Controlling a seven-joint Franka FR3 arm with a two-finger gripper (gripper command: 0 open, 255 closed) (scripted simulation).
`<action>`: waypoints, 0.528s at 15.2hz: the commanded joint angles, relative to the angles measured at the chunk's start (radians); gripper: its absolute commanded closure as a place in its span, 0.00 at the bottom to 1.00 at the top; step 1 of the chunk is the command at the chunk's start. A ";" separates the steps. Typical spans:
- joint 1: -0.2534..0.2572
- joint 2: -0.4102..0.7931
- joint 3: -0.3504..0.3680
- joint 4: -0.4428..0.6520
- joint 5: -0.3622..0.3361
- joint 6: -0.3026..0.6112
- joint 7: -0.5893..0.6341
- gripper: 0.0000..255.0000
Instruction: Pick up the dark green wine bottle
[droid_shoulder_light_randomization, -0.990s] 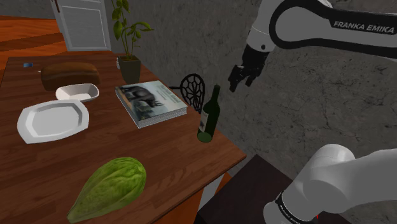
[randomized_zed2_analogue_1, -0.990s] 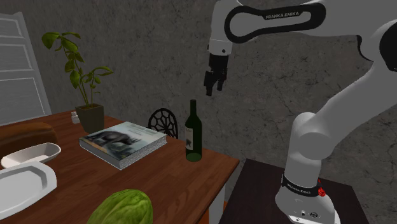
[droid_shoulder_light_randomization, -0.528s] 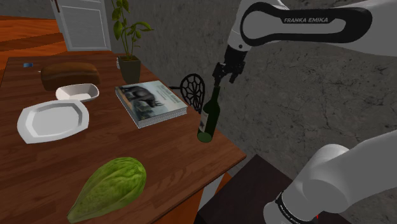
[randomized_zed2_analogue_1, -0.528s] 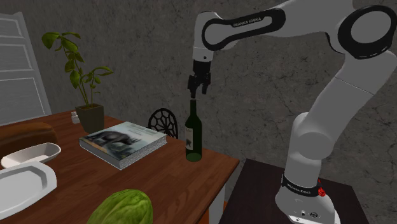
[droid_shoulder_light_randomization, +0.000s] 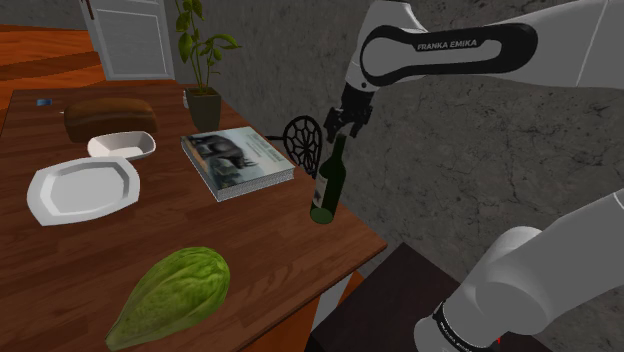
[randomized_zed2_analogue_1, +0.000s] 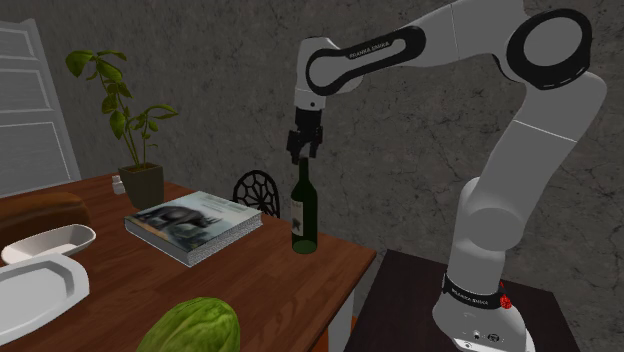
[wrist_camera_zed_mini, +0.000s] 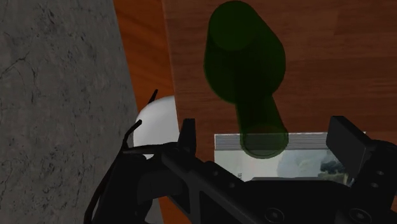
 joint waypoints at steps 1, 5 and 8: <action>0.000 0.005 0.000 -0.024 0.000 0.030 0.001 0.00; 0.000 0.005 0.000 -0.031 0.000 0.037 0.001 1.00; 0.000 0.005 0.000 -0.032 0.000 0.037 0.001 1.00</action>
